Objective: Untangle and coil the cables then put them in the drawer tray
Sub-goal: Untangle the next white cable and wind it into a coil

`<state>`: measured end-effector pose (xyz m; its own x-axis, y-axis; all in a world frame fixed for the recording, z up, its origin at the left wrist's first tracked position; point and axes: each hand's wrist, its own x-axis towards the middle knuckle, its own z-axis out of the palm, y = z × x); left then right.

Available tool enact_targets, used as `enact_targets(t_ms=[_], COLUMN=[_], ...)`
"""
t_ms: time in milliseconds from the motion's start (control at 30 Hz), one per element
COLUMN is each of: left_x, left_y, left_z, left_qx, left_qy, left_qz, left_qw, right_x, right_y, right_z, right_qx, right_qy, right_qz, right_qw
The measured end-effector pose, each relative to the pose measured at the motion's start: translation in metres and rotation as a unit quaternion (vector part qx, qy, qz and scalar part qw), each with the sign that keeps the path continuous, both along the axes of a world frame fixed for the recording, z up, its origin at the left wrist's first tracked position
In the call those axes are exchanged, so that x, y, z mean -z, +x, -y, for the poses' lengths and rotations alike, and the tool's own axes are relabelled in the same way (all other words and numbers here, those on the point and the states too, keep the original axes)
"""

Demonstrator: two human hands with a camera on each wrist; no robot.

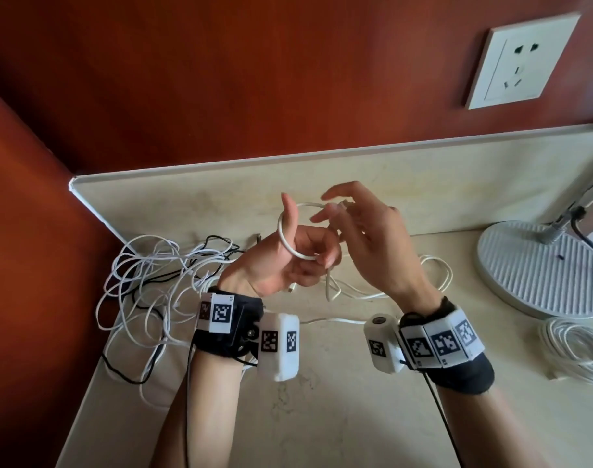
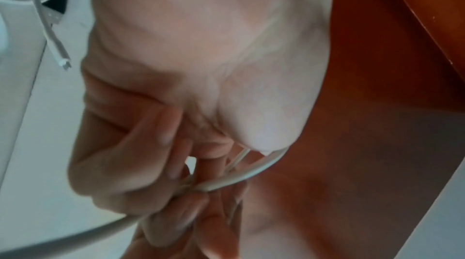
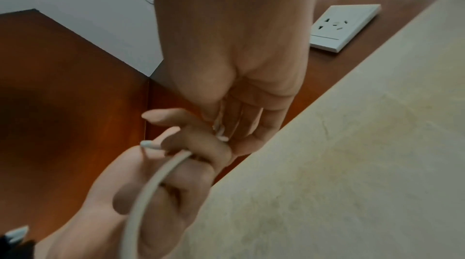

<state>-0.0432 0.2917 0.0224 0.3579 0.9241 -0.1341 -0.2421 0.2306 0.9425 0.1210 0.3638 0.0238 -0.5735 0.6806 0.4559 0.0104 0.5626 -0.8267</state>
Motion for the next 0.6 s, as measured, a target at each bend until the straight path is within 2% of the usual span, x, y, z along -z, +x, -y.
enact_targets(t_ms=[67,167,267,367,467,600], left_x=[-0.003,-0.005,-0.006,-0.006,-0.007,-0.01], left_y=[0.002,0.005,0.007,0.008,0.008,0.012], left_z=[0.0,0.001,0.001,0.001,0.003,0.008], left_qx=[0.01,0.037,0.047,0.044,0.062,0.094], left_qy=[0.001,0.033,0.056,0.069,0.092,0.126], left_qz=[0.015,0.034,0.067,0.06,0.053,0.04], left_qw=[1.0,0.998,0.995,0.995,0.992,0.987], right_x=[-0.002,-0.005,-0.007,-0.01,-0.015,-0.014], right_y=[0.0,0.001,0.001,0.001,0.003,-0.003], right_z=[0.0,-0.003,-0.003,-0.003,-0.005,-0.002], right_qx=[0.016,0.009,-0.005,-0.028,-0.033,-0.044], right_qy=[-0.016,-0.087,-0.2,-0.283,-0.325,-0.351], right_qz=[-0.025,-0.079,-0.13,-0.165,-0.194,-0.203], right_qw=[0.999,0.993,0.971,0.944,0.925,0.913])
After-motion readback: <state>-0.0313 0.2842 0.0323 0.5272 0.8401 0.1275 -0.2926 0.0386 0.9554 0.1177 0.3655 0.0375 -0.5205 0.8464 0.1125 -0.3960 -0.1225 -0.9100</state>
